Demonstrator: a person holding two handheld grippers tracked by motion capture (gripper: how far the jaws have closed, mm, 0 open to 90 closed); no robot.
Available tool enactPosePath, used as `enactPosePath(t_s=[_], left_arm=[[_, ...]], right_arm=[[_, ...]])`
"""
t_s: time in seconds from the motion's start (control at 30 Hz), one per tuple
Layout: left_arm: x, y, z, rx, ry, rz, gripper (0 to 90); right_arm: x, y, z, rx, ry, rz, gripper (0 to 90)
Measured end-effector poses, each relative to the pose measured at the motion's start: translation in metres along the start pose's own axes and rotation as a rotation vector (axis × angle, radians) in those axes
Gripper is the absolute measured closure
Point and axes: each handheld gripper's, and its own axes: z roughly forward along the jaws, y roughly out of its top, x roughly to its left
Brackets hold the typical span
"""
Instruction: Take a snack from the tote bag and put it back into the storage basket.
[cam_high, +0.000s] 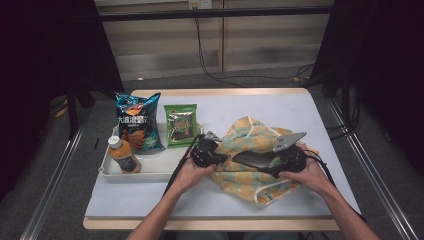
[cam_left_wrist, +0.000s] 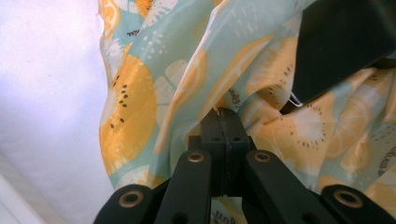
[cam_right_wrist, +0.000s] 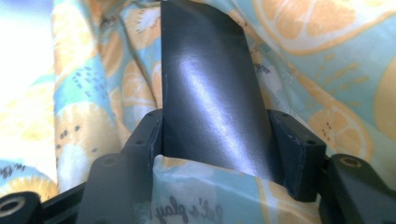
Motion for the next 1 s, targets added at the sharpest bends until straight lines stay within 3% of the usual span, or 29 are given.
enactPosePath(t_s=[0.23, 0.37, 0.43, 0.53, 0.63, 0.73, 0.9, 0.97, 1.0], left_arm=[[-0.001, -0.002, 0.006, 0.046, 0.017, -0.038, 90.0], [-0.005, -0.004, 0.012, 0.066, 0.015, -0.013, 90.0], [-0.006, -0.004, 0.011, 0.080, 0.025, 0.022, 89.9], [-0.008, -0.004, 0.010, 0.079, 0.028, 0.027, 88.0], [-0.008, -0.004, 0.003, 0.046, 0.018, 0.032, 81.4], [-0.010, -0.002, -0.011, -0.027, 0.018, 0.028, 74.3], [-0.018, 0.005, -0.037, -0.130, -0.012, 0.099, 71.9], [-0.023, 0.007, -0.043, -0.187, -0.061, 0.125, 71.7], [-0.026, 0.009, -0.044, -0.187, -0.077, 0.142, 71.0]], right_arm=[[0.005, -0.003, -0.007, 0.003, 0.052, -0.039, 43.3], [0.008, -0.003, -0.013, -0.012, 0.068, -0.062, 43.5], [0.009, -0.004, -0.012, -0.015, 0.071, -0.074, 43.5], [0.010, -0.005, -0.011, -0.011, 0.081, -0.088, 43.4], [0.011, -0.005, -0.008, -0.001, 0.092, -0.077, 43.1], [0.009, -0.005, -0.007, 0.001, 0.098, -0.047, 42.5], [0.007, -0.006, -0.007, -0.004, 0.104, -0.021, 41.3], [0.006, -0.005, -0.007, -0.005, 0.104, -0.005, 40.6], [0.006, -0.005, -0.006, -0.004, 0.104, 0.000, 40.3]])
